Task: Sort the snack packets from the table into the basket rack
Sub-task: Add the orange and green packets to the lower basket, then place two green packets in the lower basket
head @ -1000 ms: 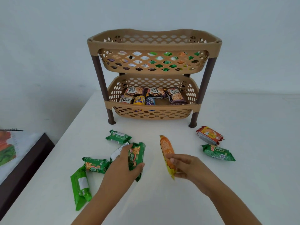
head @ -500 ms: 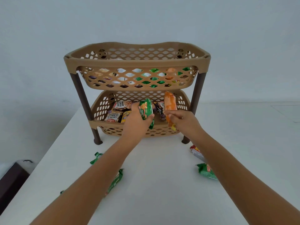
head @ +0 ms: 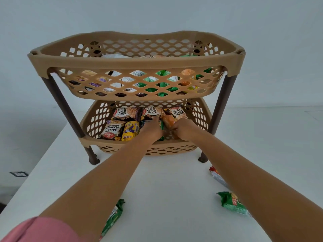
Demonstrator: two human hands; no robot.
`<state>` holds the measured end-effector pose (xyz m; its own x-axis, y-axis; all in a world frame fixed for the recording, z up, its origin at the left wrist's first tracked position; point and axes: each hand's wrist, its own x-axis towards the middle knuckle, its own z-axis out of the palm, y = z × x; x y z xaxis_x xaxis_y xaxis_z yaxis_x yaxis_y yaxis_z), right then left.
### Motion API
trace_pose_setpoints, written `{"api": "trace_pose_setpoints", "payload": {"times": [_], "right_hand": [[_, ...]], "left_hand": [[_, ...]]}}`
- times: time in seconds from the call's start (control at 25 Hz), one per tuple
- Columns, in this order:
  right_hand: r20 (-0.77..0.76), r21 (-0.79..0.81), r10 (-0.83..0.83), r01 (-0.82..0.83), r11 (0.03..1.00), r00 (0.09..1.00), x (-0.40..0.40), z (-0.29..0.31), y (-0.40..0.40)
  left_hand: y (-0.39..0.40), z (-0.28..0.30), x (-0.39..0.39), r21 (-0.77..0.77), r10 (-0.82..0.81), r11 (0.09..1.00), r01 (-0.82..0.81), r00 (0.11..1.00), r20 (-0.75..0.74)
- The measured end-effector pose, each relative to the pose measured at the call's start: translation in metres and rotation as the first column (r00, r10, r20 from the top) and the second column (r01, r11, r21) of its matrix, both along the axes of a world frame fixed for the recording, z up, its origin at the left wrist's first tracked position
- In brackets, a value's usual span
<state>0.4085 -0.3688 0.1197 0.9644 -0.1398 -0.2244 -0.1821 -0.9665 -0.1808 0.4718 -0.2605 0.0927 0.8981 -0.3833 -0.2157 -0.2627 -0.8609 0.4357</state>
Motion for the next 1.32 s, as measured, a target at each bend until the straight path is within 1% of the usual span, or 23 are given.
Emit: {"api": "trace_pose_setpoints", "payload": {"times": [0.12,0.2,0.24,0.4,0.44,0.48,0.56,0.6,0.64,0.68,0.72,0.76,0.84,0.92,1.04,1.12,1.2,1.24,1.32], "right_hand": [[-0.107,0.036,0.035,-0.032,0.999,0.994,0.008,0.002,0.001],[-0.179,0.041,0.065,-0.058,0.997,0.982,0.010,0.001,0.003],[-0.197,0.027,0.074,-0.070,0.997,0.978,0.011,0.001,0.004],[-0.160,0.044,-0.014,0.021,0.999,0.987,0.014,-0.002,0.005],[-0.109,0.052,-0.054,0.060,0.997,0.993,0.013,-0.005,0.005],[-0.055,0.096,-0.112,0.117,0.989,0.992,0.011,-0.007,0.003],[0.046,0.250,-0.214,0.197,0.948,0.976,0.005,-0.007,0.001],[0.122,0.327,-0.230,0.180,0.928,0.966,0.000,-0.003,0.000],[0.212,0.393,-0.220,0.123,0.911,0.952,-0.009,0.001,-0.001],[0.318,0.436,-0.183,0.028,0.900,0.930,-0.022,0.006,-0.003],[0.407,0.450,-0.131,-0.074,0.890,0.904,-0.040,0.010,-0.003],[0.460,0.450,-0.085,-0.150,0.880,0.884,-0.063,0.013,-0.005],[0.475,0.440,-0.028,-0.210,0.873,0.880,-0.113,0.012,-0.011],[0.436,0.417,-0.051,-0.151,0.896,0.899,-0.161,0.002,-0.019],[0.384,0.356,-0.184,0.040,0.934,0.905,-0.214,-0.030,-0.029],[0.306,0.267,-0.221,0.140,0.954,0.926,-0.237,-0.054,-0.031],[0.207,0.141,-0.251,0.225,0.964,0.946,-0.252,-0.071,-0.030],[0.186,0.113,-0.283,0.266,0.957,0.941,-0.254,-0.075,-0.029],[0.160,0.168,-0.352,0.326,0.930,0.922,-0.253,-0.077,-0.024]], "left_hand": [[-0.003,-0.008,0.013,0.171,-0.052,0.984,0.048,0.999,0.015],[-0.005,-0.010,0.015,0.304,-0.047,0.952,0.038,0.999,0.022],[-0.006,-0.010,0.015,0.340,-0.026,0.940,0.015,0.999,0.028],[-0.007,-0.004,0.010,0.349,0.027,0.936,-0.047,0.998,0.062],[-0.007,0.000,0.006,0.333,0.041,0.940,-0.066,0.996,0.079],[-0.005,0.004,0.003,0.303,0.053,0.949,-0.084,0.993,0.109],[-0.002,0.015,-0.006,0.188,0.047,0.978,-0.091,0.974,0.224],[0.002,0.020,-0.012,0.118,0.030,0.991,-0.070,0.949,0.313],[0.007,0.024,-0.019,0.050,0.011,0.998,-0.034,0.910,0.415],[0.016,0.026,-0.026,-0.018,0.000,1.000,0.011,0.857,0.515],[0.028,0.027,-0.037,-0.086,0.003,0.994,0.060,0.805,0.594],[0.043,0.026,-0.051,-0.151,0.014,0.982,0.110,0.763,0.646],[0.081,0.018,-0.086,-0.239,0.045,0.956,0.171,0.719,0.693],[0.124,0.005,-0.121,-0.253,0.075,0.958,0.133,0.736,0.673],[0.184,-0.013,-0.150,-0.222,0.172,0.973,-0.060,0.830,0.530],[0.213,-0.021,-0.159,-0.181,0.208,0.973,-0.142,0.879,0.430],[0.229,-0.029,-0.171,-0.137,0.182,0.980,-0.143,0.924,0.337],[0.231,-0.035,-0.177,-0.100,0.153,0.987,-0.129,0.943,0.295],[0.229,-0.046,-0.188,0.039,0.095,0.993,-0.107,0.967,0.237]]}}
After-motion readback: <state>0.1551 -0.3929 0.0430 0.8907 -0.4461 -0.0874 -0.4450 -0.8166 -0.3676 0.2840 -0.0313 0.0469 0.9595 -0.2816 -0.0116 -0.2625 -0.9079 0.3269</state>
